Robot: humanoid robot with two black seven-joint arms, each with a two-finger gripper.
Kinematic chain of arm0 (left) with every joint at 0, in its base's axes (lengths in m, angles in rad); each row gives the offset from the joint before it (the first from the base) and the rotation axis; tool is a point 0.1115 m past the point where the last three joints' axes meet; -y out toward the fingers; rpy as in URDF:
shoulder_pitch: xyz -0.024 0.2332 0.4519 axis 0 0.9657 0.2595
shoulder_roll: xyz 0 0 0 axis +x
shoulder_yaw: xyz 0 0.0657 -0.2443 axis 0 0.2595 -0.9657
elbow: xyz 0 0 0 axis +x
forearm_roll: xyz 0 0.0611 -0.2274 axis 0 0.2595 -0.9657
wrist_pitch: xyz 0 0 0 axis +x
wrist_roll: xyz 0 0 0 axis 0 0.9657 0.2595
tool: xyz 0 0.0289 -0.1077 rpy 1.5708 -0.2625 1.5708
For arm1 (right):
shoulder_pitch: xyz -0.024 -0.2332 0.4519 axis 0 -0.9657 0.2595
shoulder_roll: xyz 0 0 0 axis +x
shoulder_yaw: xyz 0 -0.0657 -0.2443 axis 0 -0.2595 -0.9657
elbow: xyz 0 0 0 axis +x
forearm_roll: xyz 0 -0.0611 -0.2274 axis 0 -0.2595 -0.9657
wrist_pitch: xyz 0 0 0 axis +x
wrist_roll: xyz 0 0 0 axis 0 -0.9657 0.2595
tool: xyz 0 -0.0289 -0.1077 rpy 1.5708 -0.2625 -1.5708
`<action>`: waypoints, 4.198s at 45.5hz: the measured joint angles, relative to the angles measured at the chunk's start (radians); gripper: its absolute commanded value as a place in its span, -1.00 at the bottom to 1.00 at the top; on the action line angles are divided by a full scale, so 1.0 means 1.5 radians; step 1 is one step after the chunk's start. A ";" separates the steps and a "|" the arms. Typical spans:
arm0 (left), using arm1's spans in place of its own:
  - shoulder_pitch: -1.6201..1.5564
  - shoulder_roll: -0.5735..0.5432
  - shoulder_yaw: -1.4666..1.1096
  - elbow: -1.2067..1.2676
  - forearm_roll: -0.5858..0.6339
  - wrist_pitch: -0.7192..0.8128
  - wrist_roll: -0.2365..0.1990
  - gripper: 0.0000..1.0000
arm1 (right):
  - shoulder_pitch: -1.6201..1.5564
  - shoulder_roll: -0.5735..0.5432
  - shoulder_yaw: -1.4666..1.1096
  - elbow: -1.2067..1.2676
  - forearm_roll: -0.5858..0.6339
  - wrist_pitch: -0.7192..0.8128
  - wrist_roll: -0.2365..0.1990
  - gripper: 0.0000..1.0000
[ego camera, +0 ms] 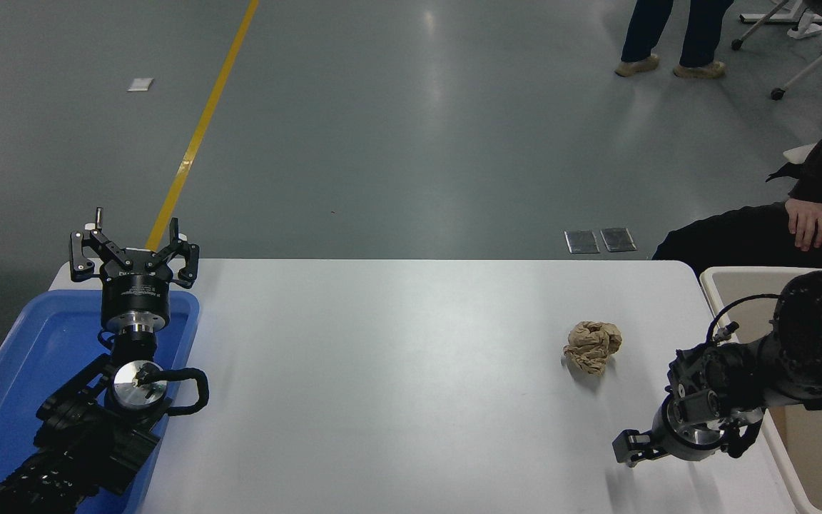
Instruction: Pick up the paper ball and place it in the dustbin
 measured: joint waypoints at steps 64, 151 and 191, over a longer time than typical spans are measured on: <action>-0.001 0.002 0.006 0.000 -0.001 0.000 -0.003 0.98 | 0.537 -0.202 0.040 0.273 -0.047 0.204 0.003 1.00; -0.003 0.001 0.007 -0.001 0.000 0.000 -0.003 0.98 | 0.070 -0.012 0.180 -0.214 -0.122 0.038 0.001 1.00; -0.003 0.001 0.007 -0.001 0.000 0.000 -0.003 0.98 | -0.082 0.012 0.257 -0.304 -0.134 -0.041 -0.024 1.00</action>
